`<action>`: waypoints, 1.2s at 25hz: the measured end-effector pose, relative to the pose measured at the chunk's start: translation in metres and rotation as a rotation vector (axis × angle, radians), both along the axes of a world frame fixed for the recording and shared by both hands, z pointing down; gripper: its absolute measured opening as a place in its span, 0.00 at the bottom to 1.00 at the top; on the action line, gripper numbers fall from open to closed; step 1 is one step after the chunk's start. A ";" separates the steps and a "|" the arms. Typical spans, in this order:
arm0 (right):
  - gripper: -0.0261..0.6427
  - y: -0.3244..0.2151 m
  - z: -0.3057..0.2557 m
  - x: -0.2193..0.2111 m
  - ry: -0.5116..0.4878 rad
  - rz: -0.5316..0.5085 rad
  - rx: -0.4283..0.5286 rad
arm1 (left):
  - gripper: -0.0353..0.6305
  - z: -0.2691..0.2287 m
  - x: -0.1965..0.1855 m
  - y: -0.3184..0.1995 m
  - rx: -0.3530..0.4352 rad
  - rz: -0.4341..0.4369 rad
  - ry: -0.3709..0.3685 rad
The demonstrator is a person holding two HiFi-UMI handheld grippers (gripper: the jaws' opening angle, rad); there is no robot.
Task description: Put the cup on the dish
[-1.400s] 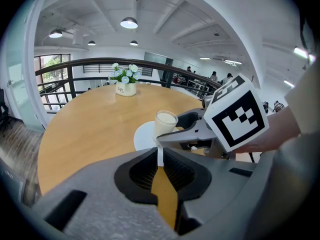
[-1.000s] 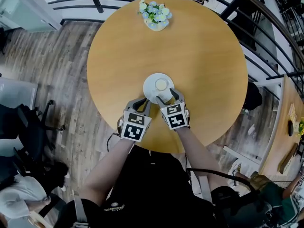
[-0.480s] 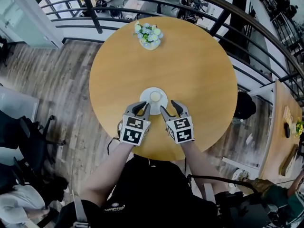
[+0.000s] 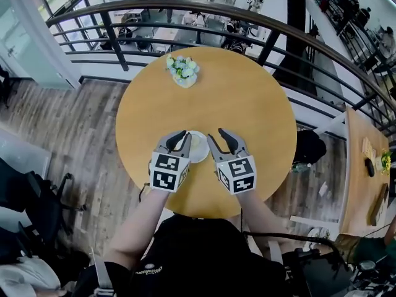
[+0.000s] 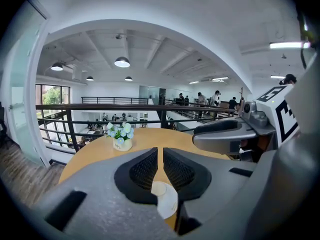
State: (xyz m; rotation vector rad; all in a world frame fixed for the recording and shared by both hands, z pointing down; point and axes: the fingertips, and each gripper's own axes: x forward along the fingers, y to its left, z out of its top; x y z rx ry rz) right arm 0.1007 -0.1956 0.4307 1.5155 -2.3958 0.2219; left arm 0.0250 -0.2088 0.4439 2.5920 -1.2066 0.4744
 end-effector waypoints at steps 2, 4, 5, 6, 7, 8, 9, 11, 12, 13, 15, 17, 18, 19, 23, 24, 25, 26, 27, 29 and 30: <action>0.21 -0.001 -0.016 0.004 -0.013 0.013 0.033 | 0.11 -0.013 0.003 -0.001 0.025 0.001 0.009; 0.20 -0.001 -0.030 0.006 -0.028 0.022 0.060 | 0.11 -0.026 0.006 -0.002 0.049 0.002 0.016; 0.18 -0.001 -0.036 0.006 -0.035 0.023 0.072 | 0.11 -0.032 0.006 -0.002 0.061 0.003 0.019; 0.18 -0.001 -0.042 0.005 -0.039 0.023 0.083 | 0.11 -0.037 0.007 -0.003 0.072 0.003 0.023; 0.17 -0.001 -0.047 0.005 -0.043 0.021 0.091 | 0.11 -0.043 0.008 -0.003 0.083 0.003 0.027; 0.17 -0.001 -0.051 0.004 -0.047 0.019 0.098 | 0.11 -0.047 0.008 -0.003 0.093 0.004 0.030; 0.17 0.000 -0.054 0.004 -0.048 0.017 0.104 | 0.11 -0.051 0.009 -0.002 0.102 0.005 0.033; 0.16 0.002 -0.059 0.002 -0.034 0.009 0.118 | 0.11 -0.058 0.011 -0.001 0.117 0.006 0.035; 0.15 0.003 -0.062 0.000 -0.022 0.002 0.126 | 0.11 -0.061 0.010 0.000 0.124 0.005 0.035; 0.14 0.004 -0.064 -0.002 -0.015 -0.005 0.132 | 0.11 -0.063 0.009 0.000 0.129 0.003 0.036; 0.13 0.005 -0.066 -0.005 -0.014 -0.012 0.140 | 0.11 -0.066 0.008 0.001 0.136 0.002 0.037; 0.12 0.007 -0.067 -0.007 -0.015 -0.014 0.142 | 0.11 -0.068 0.008 0.003 0.139 0.002 0.039; 0.12 0.007 -0.068 -0.008 -0.013 -0.017 0.143 | 0.11 -0.068 0.007 0.004 0.139 0.002 0.041; 0.12 0.008 -0.068 -0.010 -0.008 -0.022 0.143 | 0.11 -0.068 0.006 0.004 0.137 0.001 0.043; 0.12 0.011 -0.065 -0.015 0.005 -0.034 0.140 | 0.11 -0.065 0.005 0.007 0.133 0.001 0.040; 0.11 0.011 -0.064 -0.015 0.006 -0.035 0.138 | 0.11 -0.064 0.005 0.008 0.132 0.001 0.040; 0.11 0.011 -0.064 -0.015 0.005 -0.035 0.138 | 0.11 -0.064 0.005 0.008 0.132 0.001 0.040; 0.11 0.011 -0.065 -0.015 0.004 -0.034 0.138 | 0.11 -0.065 0.005 0.008 0.132 0.000 0.040; 0.10 0.010 -0.065 -0.015 0.003 -0.033 0.138 | 0.11 -0.065 0.005 0.007 0.132 0.000 0.041; 0.09 0.010 -0.066 -0.013 0.002 -0.030 0.138 | 0.11 -0.066 0.005 0.007 0.130 -0.001 0.039; 0.09 0.010 -0.066 -0.012 0.003 -0.029 0.138 | 0.11 -0.066 0.006 0.007 0.130 -0.001 0.038</action>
